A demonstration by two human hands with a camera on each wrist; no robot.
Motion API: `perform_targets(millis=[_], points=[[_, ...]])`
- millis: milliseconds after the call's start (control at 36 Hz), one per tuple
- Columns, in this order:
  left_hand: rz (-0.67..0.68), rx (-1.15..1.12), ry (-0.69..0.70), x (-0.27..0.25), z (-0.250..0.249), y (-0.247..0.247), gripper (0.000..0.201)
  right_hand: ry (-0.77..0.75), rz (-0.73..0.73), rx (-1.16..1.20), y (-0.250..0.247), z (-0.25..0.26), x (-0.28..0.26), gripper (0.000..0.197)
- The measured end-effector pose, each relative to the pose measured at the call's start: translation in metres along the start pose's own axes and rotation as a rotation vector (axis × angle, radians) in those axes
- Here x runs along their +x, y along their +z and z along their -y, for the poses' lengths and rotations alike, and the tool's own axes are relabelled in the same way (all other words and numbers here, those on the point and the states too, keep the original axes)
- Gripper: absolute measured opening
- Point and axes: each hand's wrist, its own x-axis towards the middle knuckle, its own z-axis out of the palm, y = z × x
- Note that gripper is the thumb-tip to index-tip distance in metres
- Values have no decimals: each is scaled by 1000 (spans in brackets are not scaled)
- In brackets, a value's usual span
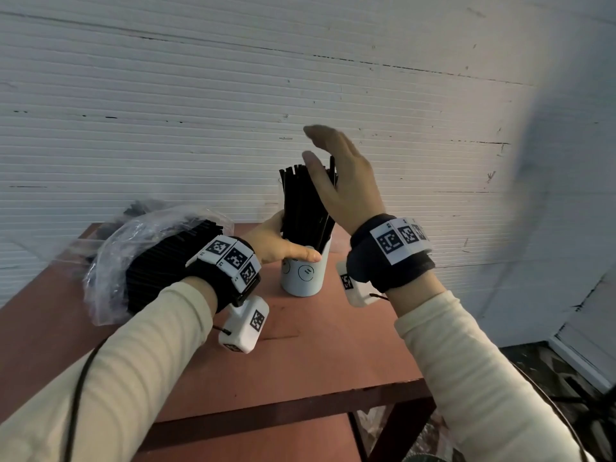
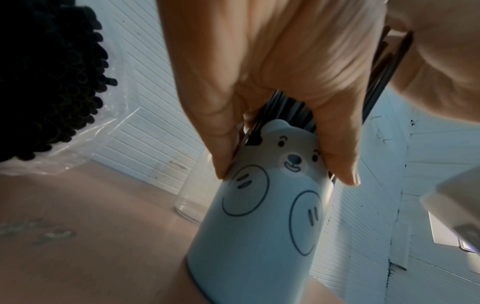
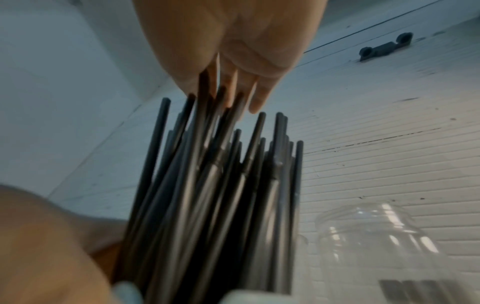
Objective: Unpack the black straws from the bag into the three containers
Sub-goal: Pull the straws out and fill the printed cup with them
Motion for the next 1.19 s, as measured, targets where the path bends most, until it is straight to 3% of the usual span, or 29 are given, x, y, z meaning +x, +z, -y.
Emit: perform_targets(millis=[83,167,278,444,528,639,750,805,889,944,1055,1194], points=[[4,-9,6,0,0,0,84,86,121,-165,2,-7,-1,35],[13,-29,12,1,2,0,86,141,171,-162,1,-8,-6,43],[7,-36,17,1,3,1,82,78,133,-110,-1,-6,-12,42],[-24,-44,17,-4,1,6,71,61,309,-227,2,1,-11,45],[-5,-28,17,-8,-6,7,77,77,300,-193,-1,4,-7,40],[-15,8,-28,-16,-12,4,109,47,230,-158,-5,10,-6,36],[-99,61,-102,-27,-13,-9,111,-15,96,-98,-4,20,-7,34],[-178,114,-121,-35,-14,-20,99,-51,31,-86,-2,27,-8,32],[-291,136,-55,-54,-18,-43,46,-90,-44,-105,5,40,-10,26],[-383,164,1,-67,-22,-59,25,-98,-55,-102,13,48,-13,19],[-560,217,87,-92,-24,-91,23,-61,101,-12,38,61,-21,13],[-672,315,87,-123,-2,-125,20,84,565,54,76,77,-28,16]])
